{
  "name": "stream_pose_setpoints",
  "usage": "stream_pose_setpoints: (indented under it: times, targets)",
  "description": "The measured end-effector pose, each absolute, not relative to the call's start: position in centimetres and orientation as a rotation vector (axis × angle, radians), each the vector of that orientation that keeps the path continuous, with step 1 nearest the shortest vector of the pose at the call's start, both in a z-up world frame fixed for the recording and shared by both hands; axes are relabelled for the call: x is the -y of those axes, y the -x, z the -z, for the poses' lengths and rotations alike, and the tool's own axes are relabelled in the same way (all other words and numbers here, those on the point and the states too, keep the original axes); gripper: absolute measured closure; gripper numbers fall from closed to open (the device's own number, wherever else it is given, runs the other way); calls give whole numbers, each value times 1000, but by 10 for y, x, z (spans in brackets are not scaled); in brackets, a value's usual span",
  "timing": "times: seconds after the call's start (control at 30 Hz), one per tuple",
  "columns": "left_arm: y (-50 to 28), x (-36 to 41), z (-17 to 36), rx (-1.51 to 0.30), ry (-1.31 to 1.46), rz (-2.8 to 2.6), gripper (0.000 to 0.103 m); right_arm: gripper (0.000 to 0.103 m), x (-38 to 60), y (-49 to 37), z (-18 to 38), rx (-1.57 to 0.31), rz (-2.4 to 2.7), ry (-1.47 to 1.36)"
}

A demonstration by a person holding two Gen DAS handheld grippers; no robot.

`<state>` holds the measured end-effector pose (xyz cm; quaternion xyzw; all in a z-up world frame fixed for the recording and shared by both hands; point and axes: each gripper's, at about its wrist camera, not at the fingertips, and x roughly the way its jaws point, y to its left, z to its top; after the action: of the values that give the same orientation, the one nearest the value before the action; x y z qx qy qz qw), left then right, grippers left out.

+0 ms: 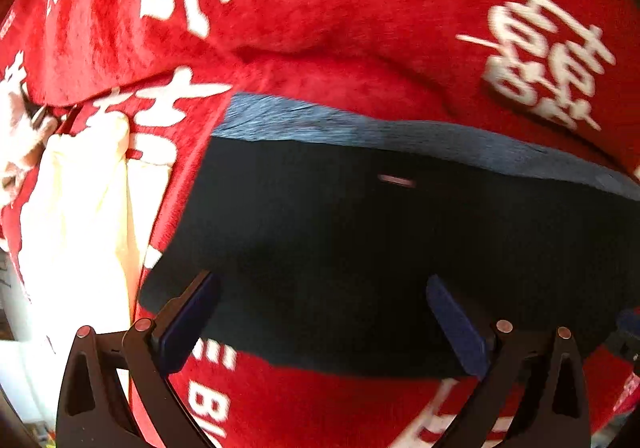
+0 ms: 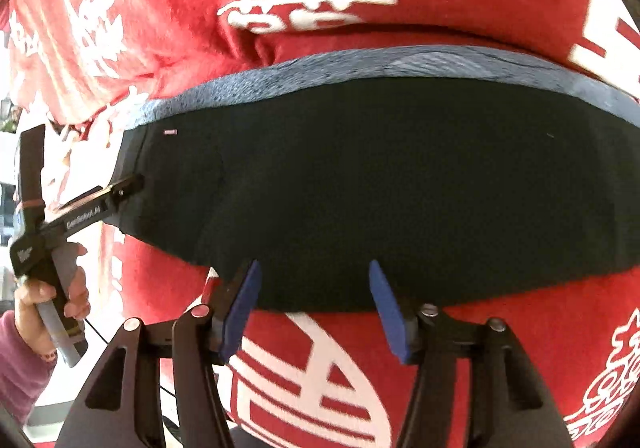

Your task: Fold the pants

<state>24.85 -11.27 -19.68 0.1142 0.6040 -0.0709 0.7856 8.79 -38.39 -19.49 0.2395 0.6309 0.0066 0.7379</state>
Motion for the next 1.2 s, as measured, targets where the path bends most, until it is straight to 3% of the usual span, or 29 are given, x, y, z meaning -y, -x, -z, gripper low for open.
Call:
stream_pose_setpoints:
  times: [0.1,0.87,1.2]
  targets:
    - [-237,135,190,-1310,-280,196,0,35,400,-74,189,-1376,6,-564]
    - [-131,388,182,-1342,-494,478,0,34,582,56,197,-1309,218,-796]
    - [-112,483,193,-1271,-500,522,0,34,704,107,208,-1166,446,-940]
